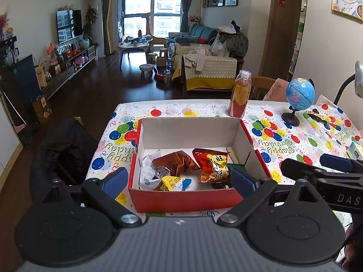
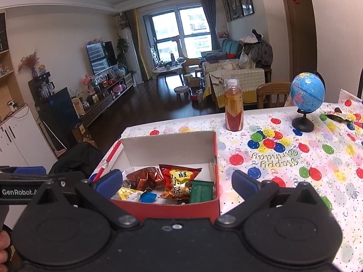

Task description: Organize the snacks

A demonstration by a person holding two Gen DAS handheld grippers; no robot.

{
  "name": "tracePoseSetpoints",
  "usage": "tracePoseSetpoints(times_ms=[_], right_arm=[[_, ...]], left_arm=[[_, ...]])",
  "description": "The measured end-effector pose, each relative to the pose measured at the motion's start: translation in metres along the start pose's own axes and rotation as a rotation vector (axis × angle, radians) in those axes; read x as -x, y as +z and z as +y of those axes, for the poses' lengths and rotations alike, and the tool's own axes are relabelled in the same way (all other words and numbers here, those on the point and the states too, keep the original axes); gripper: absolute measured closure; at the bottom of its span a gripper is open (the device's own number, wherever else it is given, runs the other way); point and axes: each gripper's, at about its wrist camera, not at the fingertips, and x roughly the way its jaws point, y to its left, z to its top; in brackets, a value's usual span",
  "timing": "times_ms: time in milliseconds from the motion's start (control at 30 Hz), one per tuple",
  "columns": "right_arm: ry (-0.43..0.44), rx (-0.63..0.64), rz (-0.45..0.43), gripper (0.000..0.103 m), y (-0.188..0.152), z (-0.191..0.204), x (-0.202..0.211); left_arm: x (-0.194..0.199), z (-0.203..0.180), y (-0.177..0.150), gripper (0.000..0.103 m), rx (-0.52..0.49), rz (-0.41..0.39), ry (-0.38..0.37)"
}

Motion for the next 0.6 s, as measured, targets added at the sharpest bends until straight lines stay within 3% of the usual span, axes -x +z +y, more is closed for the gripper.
tracePoseSetpoints(times_ms=[600], right_arm=[[-0.002, -0.008, 0.001, 0.0, -0.0004, 0.0013, 0.0038]], left_arm=[[0.0053, -0.0041, -0.0038, 0.005, -0.005, -0.001, -0.018]])
